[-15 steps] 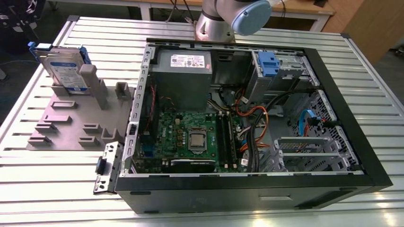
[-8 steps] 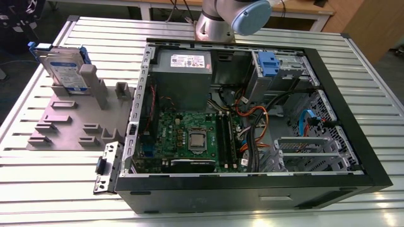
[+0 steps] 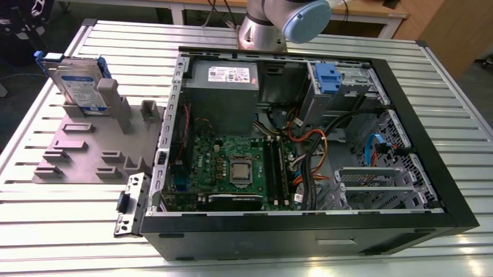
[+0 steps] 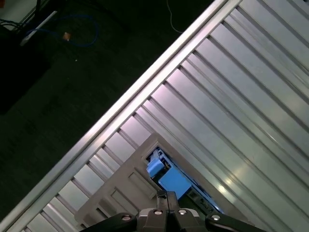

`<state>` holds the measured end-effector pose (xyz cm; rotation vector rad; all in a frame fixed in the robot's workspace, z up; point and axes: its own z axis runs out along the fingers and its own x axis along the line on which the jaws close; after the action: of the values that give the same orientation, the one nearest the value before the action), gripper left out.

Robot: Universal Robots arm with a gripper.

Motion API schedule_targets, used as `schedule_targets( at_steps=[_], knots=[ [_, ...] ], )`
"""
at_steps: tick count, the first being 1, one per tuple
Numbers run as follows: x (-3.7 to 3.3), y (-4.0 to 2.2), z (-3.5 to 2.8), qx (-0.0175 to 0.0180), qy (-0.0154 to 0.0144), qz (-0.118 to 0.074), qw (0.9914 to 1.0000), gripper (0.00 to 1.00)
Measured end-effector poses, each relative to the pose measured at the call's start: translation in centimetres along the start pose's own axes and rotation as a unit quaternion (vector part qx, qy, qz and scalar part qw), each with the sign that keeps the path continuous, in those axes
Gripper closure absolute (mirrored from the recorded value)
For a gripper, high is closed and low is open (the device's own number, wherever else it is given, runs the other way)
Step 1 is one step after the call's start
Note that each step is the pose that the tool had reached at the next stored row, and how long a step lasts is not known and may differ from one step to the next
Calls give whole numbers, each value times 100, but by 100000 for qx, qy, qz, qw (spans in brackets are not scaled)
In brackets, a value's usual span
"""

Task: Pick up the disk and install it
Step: 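Pick up the disk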

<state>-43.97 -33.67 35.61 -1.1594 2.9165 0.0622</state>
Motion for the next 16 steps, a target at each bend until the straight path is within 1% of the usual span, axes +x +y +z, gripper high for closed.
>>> schedule_targets(
  at_steps=[3, 7, 9, 16],
  knots=[
    [0, 0, 0, -25, 56, -1398, 99990, 89],
    [0, 0, 0, -44, 94, -2524, 99968, 89],
    [0, 0, 0, -48, 103, -2792, 99961, 89],
    [0, 0, 0, -48, 105, -2842, 99960, 89]
  ],
)
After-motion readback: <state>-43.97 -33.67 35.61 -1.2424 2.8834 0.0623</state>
